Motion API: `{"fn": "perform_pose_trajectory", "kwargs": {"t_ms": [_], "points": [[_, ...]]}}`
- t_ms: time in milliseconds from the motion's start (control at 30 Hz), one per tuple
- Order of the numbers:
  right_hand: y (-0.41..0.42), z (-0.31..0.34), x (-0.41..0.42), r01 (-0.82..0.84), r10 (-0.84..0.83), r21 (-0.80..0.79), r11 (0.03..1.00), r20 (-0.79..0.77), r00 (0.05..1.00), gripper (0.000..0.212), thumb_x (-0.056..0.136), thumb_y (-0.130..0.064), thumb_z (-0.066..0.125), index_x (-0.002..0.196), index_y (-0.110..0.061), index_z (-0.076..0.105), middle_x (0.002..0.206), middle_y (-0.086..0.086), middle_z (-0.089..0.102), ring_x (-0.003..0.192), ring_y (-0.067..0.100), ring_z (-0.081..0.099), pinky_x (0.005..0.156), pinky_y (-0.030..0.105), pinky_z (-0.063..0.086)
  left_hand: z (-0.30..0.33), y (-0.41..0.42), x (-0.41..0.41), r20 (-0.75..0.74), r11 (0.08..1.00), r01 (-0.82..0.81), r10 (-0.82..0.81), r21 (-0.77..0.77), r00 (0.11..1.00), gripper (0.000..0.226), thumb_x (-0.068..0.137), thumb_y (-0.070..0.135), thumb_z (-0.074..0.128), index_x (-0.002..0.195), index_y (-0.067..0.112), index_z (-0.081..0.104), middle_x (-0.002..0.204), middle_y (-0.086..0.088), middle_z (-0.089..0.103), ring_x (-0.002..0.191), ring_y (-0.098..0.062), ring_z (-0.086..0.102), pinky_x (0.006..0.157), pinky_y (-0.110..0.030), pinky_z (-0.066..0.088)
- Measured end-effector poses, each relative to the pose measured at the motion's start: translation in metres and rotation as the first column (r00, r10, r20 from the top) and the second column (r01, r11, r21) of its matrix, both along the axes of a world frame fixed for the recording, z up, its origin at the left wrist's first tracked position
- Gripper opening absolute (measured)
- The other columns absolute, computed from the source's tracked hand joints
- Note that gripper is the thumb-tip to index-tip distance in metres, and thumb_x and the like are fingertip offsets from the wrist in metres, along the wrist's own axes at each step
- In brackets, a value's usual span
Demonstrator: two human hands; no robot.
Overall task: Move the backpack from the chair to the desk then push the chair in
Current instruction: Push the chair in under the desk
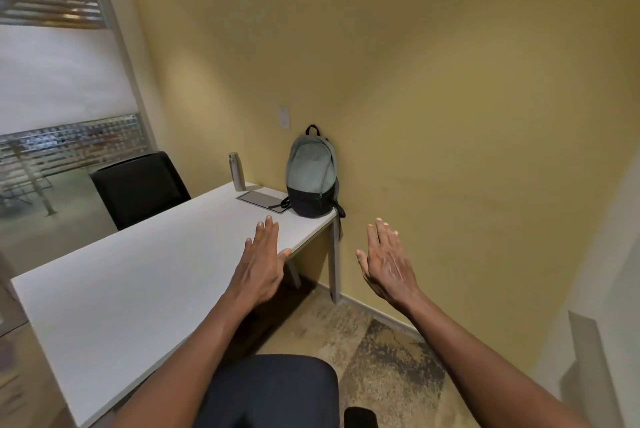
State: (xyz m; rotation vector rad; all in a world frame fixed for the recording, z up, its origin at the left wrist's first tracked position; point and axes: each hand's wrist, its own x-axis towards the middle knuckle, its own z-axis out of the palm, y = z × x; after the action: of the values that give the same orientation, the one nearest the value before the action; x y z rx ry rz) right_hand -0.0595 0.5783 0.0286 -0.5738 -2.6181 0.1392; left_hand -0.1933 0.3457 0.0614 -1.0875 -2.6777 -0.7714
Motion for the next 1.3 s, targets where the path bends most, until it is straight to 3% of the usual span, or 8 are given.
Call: {"fn": "perform_pose_trajectory", "kwargs": {"t_ms": [400, 700, 900, 1000, 1300], "points": [[-0.045, 0.019, 0.021, 0.025, -0.025, -0.009, 1.0, -0.015, 1.0, 0.066, 0.105, -0.043, 0.028, 0.157, -0.004, 0.013, 0.165, 0.021, 0.006, 0.154, 0.031, 0.005, 0.122, 0.039, -0.002, 0.007, -0.032, 0.02, 0.013, 0.999, 0.032, -0.032, 0.0, 0.999, 0.063, 0.107, 0.031, 0.034, 0.159, 0.017, 0.001, 0.166, 0.001, -0.01, 0.152, -0.015, -0.011, 0.118, -0.034, -0.006], [-0.136, 0.016, 0.066, 0.125, -0.125, 0.011, 0.992, -0.036, 0.992, 0.066, 0.105, -0.041, 0.032, 0.156, -0.003, 0.016, 0.165, 0.023, 0.009, 0.154, 0.032, 0.009, 0.121, 0.039, -0.002, 0.0, -0.115, 0.048, 0.026, 0.99, 0.141, -0.141, -0.005, 0.99, 0.063, 0.107, 0.032, 0.033, 0.159, 0.015, 0.002, 0.166, 0.0, -0.01, 0.152, -0.015, -0.011, 0.12, -0.036, -0.005], [-0.217, -0.005, 0.088, 0.158, -0.157, 0.055, 0.986, -0.031, 0.987, 0.068, 0.1, -0.045, 0.027, 0.149, 0.002, 0.037, 0.157, 0.028, 0.032, 0.147, 0.038, 0.03, 0.122, 0.048, 0.019, -0.023, -0.195, 0.062, 0.089, 0.98, 0.179, -0.172, -0.082, 0.981, 0.065, 0.107, 0.035, 0.032, 0.159, 0.014, -0.001, 0.166, -0.002, -0.013, 0.153, -0.018, -0.012, 0.123, -0.04, -0.003], [-0.254, -0.019, 0.1, 0.143, -0.143, 0.034, 0.989, -0.011, 0.99, 0.062, 0.103, -0.039, 0.04, 0.15, 0.001, 0.035, 0.158, 0.027, 0.03, 0.149, 0.036, 0.027, 0.123, 0.048, 0.017, -0.04, -0.229, 0.069, 0.141, 0.978, 0.189, -0.176, -0.09, 0.974, 0.066, 0.107, 0.035, 0.033, 0.159, 0.013, 0.0, 0.167, -0.003, -0.01, 0.153, -0.019, -0.01, 0.123, -0.042, 0.0], [-0.318, -0.04, 0.136, 0.081, -0.069, -0.087, 0.993, 0.133, 0.989, 0.06, 0.106, -0.043, 0.033, 0.153, -0.006, 0.03, 0.162, 0.021, 0.024, 0.15, 0.032, 0.024, 0.124, 0.044, 0.012, -0.073, -0.296, 0.088, 0.217, 0.968, 0.242, -0.223, -0.066, 0.95, 0.066, 0.106, 0.04, 0.033, 0.159, 0.013, 0.003, 0.167, -0.003, -0.004, 0.153, -0.018, -0.006, 0.125, -0.043, 0.002]]}}
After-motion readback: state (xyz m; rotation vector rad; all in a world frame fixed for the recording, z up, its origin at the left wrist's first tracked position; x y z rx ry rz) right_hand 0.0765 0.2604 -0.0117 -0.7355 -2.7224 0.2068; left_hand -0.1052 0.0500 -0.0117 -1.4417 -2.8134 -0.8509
